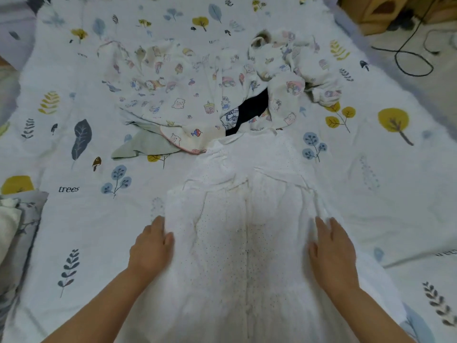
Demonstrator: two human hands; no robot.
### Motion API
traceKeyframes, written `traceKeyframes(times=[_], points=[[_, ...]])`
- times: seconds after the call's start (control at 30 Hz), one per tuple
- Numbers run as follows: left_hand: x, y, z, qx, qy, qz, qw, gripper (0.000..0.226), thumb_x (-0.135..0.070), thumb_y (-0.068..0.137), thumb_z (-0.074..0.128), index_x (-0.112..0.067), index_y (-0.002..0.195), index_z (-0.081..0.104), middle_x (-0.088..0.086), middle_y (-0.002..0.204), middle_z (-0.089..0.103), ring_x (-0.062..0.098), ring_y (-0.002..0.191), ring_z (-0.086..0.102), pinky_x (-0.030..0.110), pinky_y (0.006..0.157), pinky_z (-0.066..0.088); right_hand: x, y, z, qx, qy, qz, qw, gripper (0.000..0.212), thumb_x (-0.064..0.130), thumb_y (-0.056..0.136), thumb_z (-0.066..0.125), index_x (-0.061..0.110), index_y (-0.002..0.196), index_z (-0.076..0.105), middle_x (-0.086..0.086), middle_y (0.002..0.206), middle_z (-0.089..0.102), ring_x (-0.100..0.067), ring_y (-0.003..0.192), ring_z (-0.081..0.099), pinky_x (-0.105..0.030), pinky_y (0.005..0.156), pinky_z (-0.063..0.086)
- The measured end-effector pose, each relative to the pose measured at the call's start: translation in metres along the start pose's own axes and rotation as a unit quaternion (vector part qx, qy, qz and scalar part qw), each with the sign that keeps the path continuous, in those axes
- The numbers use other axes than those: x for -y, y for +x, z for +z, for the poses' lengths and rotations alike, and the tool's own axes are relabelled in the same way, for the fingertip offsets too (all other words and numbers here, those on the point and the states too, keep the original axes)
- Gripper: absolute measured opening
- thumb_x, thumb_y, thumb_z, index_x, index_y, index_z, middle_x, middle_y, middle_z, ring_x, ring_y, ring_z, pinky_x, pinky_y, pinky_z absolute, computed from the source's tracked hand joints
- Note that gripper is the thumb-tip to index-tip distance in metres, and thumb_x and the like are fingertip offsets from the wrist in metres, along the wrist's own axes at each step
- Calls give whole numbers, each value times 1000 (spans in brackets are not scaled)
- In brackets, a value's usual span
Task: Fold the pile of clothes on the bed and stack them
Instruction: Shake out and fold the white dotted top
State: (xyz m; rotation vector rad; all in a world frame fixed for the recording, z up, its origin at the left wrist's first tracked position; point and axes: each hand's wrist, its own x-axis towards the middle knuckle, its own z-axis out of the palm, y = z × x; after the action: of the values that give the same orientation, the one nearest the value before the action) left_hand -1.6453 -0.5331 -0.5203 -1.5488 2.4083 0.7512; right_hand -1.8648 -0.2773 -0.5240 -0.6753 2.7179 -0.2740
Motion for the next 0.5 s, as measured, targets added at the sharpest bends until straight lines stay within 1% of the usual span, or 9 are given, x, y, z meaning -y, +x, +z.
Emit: traceKeyframes(times=[0.07, 0.1, 0.17, 0.23, 0.3, 0.33, 0.37, 0.43, 0.5], points=[[10, -11, 3, 3, -2, -16, 1000, 18, -21, 93, 42, -12, 108, 44, 11, 91, 58, 32, 85, 55, 42, 79, 47, -16, -17, 0, -16, -5, 52, 999, 55, 5, 84, 59, 0, 136, 43, -30, 133, 44, -44, 121, 43, -51, 97, 36], [14, -17, 3, 13, -6, -28, 1000, 17, -22, 93, 42, -11, 107, 45, 9, 87, 57, 31, 82, 56, 40, 77, 47, -22, -25, -2, -20, -5, 76, 997, 53, 3, 82, 59, 0, 133, 45, -29, 123, 50, -44, 111, 48, -49, 87, 40], [22, -26, 5, 40, -5, -62, 997, 29, -26, 95, 45, -10, 119, 47, 9, 95, 62, 30, 89, 59, 37, 80, 45, -33, -40, -8, -28, -8, 118, 993, 46, 3, 80, 56, 0, 124, 46, -23, 104, 54, -39, 94, 51, -44, 76, 41], [25, -34, 5, 59, 2, -89, 994, 37, -30, 94, 49, -6, 122, 52, 11, 108, 64, 30, 100, 60, 36, 85, 45, -43, -51, -13, -43, 0, 160, 986, 42, 6, 80, 55, 0, 120, 45, -24, 97, 55, -39, 90, 52, -46, 76, 41], [26, -40, 3, 51, -25, -86, 995, 21, -25, 91, 54, -7, 89, 63, 9, 84, 65, 26, 79, 61, 34, 70, 45, -50, -54, -16, -47, 12, 199, 979, 53, 10, 84, 57, 1, 132, 39, -29, 105, 54, -43, 99, 50, -51, 84, 40], [26, -42, 2, 39, -48, -85, 994, 23, -20, 89, 56, -10, 68, 56, 5, 66, 58, 22, 64, 54, 31, 59, 40, -54, -53, -16, -42, 19, 222, 974, 54, 13, 85, 56, 2, 135, 37, -30, 111, 53, -44, 105, 48, -52, 89, 38], [27, -44, 1, 26, -67, -85, 994, 32, -16, 88, 57, -13, 58, 45, 2, 56, 48, 18, 54, 45, 29, 52, 34, -56, -51, -19, -29, 33, 250, 967, 50, 14, 86, 53, 3, 133, 39, -29, 114, 53, -44, 108, 48, -52, 92, 37], [28, -45, -1, 2, -90, -74, 993, 39, -11, 85, 59, -12, 56, 32, 1, 52, 35, 17, 50, 33, 28, 50, 26, -61, -46, -23, 8, 50, 287, 957, 37, 16, 86, 50, 3, 121, 48, -25, 109, 56, -42, 105, 50, -49, 92, 40], [28, -47, -4, -14, -93, -56, 994, 39, -8, 83, 60, -11, 59, 29, 2, 54, 32, 17, 51, 29, 28, 50, 24, -60, -46, -31, 32, 48, 282, 958, 18, 18, 85, 51, 8, 100, 56, -17, 96, 59, -36, 96, 54, -43, 87, 42]])
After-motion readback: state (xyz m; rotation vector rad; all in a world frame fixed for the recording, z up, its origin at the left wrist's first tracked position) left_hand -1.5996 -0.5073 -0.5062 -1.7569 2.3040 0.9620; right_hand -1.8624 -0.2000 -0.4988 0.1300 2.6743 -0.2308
